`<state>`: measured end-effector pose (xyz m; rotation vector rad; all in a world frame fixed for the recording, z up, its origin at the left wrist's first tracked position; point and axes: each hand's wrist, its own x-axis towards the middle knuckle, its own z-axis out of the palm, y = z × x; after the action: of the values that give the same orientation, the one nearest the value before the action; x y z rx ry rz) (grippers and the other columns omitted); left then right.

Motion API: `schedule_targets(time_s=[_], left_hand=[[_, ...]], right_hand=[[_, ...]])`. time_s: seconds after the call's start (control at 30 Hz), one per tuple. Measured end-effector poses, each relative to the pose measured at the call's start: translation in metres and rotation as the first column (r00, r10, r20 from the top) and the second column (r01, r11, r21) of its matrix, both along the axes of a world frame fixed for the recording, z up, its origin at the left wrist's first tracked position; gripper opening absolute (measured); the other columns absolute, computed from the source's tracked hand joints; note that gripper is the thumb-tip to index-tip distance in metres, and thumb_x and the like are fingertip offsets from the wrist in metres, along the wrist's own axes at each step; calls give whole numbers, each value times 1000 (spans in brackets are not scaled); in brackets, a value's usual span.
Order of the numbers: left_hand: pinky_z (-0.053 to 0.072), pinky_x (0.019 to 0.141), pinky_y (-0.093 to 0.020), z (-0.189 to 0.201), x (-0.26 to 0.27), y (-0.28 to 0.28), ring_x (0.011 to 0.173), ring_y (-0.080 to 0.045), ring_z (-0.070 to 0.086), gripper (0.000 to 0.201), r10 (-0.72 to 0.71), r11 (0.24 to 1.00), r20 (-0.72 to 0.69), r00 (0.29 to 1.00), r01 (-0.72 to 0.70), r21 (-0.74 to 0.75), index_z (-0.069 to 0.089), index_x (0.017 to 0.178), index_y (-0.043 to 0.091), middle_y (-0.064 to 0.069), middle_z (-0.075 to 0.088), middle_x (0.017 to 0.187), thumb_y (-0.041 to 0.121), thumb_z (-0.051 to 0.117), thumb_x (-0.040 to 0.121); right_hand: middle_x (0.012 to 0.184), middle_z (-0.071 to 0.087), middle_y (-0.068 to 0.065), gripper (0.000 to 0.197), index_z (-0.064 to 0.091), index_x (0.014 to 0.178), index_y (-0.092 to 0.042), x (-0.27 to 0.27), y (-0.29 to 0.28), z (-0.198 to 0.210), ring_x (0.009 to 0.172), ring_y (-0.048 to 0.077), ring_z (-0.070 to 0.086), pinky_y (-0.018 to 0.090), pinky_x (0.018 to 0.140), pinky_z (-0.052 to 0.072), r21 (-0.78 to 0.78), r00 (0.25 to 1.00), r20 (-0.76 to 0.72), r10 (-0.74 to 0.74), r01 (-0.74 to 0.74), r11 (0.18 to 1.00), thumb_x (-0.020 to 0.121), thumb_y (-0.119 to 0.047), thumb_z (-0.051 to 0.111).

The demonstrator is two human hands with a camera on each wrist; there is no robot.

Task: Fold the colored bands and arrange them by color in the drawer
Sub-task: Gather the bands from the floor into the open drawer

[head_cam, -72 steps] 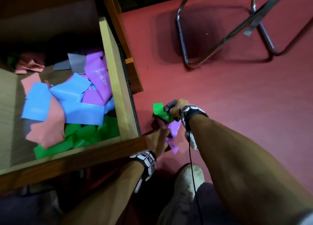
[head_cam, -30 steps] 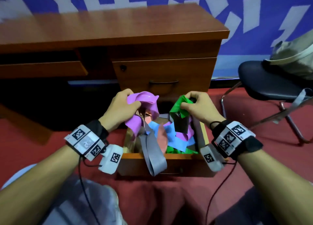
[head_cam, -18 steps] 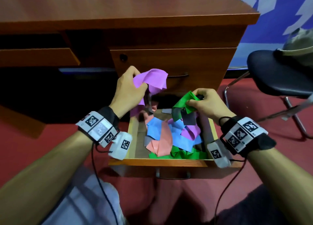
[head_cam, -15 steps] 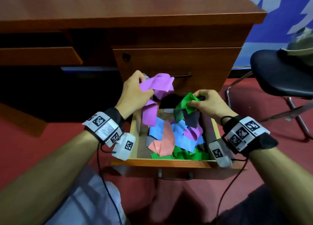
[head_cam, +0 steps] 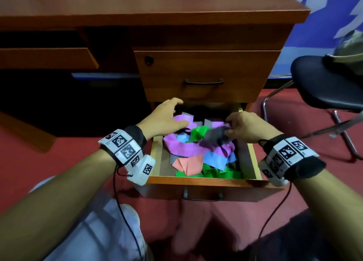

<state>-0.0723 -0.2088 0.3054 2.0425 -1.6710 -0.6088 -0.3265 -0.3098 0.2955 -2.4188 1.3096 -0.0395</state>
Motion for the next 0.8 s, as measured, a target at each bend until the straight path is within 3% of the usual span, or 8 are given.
schedule_targets(time_s=[0.07, 0.17, 0.23, 0.33, 0.5, 0.63, 0.73, 0.8], left_hand=[[42, 93, -25, -2, 0, 1, 123, -21, 56, 65, -26, 999, 81, 996, 23, 41, 48, 144, 14, -7, 54, 142, 32, 75, 88], [42, 81, -26, -4, 4, 3, 99, -20, 57, 52, -16, 994, 162, 987, -3, 111, 56, 133, 12, -7, 62, 115, 31, 75, 88], [49, 78, -32, -4, 7, 4, 91, -20, 61, 44, -6, 986, 186, 983, -25, 165, 59, 124, 14, -2, 63, 104, 32, 75, 88], [57, 85, -44, -2, 8, 4, 94, -23, 67, 37, -2, 975, 217, 976, -46, 218, 60, 118, 16, -4, 67, 107, 32, 74, 87], [58, 83, -43, 0, 6, 2, 92, -25, 66, 34, -34, 963, 248, 968, -34, 266, 60, 115, 15, -6, 65, 107, 32, 73, 88], [56, 78, -39, -2, 12, -1, 93, -28, 64, 35, -53, 958, 299, 953, -36, 284, 61, 115, 13, -8, 61, 109, 33, 70, 88], [52, 75, -36, -4, 22, -6, 95, -28, 63, 32, -47, 958, 319, 947, -47, 281, 60, 114, 13, -6, 60, 108, 31, 68, 89], [49, 73, -34, -6, 28, -7, 97, -28, 62, 29, -30, 956, 323, 946, -68, 287, 60, 113, 14, -5, 60, 108, 31, 67, 90]], right_hand=[[108, 71, 8, 39, 67, 119, -13, -9, -1, 1, 101, 29, 65, 31, 82, 48, 27, 999, -53, 2, 0, 1000, 84, -31, 73], [112, 70, 5, 42, 65, 123, -13, -18, -1, 8, 103, 24, 63, 27, 82, 46, 102, 992, -119, 29, -17, 995, 87, -34, 72], [117, 67, 3, 50, 59, 132, -18, -18, 1, 13, 103, 21, 60, 25, 81, 42, 164, 984, -171, 58, -30, 986, 88, -39, 70], [133, 60, 3, 61, 50, 141, -20, -8, 2, 16, 113, 21, 59, 24, 88, 42, 223, 972, -214, 99, -51, 973, 87, -43, 70], [147, 49, 5, 78, 38, 149, -23, 19, 9, 10, 126, 24, 54, 32, 105, 44, 265, 979, -178, 100, -50, 963, 84, -49, 72], [152, 45, 3, 78, 37, 150, -20, 66, 13, -12, 135, 24, 47, 33, 108, 40, 273, 939, -296, 176, -94, 958, 86, -51, 67], [152, 44, 2, 74, 37, 150, -20, 111, -2, -34, 135, 24, 47, 32, 106, 40, 339, 938, -288, 193, -89, 937, 88, -51, 63], [148, 47, 10, 65, 37, 148, -16, 132, -14, -51, 130, 30, 51, 35, 101, 43, 314, 955, -263, 137, -50, 948, 93, -45, 58]])
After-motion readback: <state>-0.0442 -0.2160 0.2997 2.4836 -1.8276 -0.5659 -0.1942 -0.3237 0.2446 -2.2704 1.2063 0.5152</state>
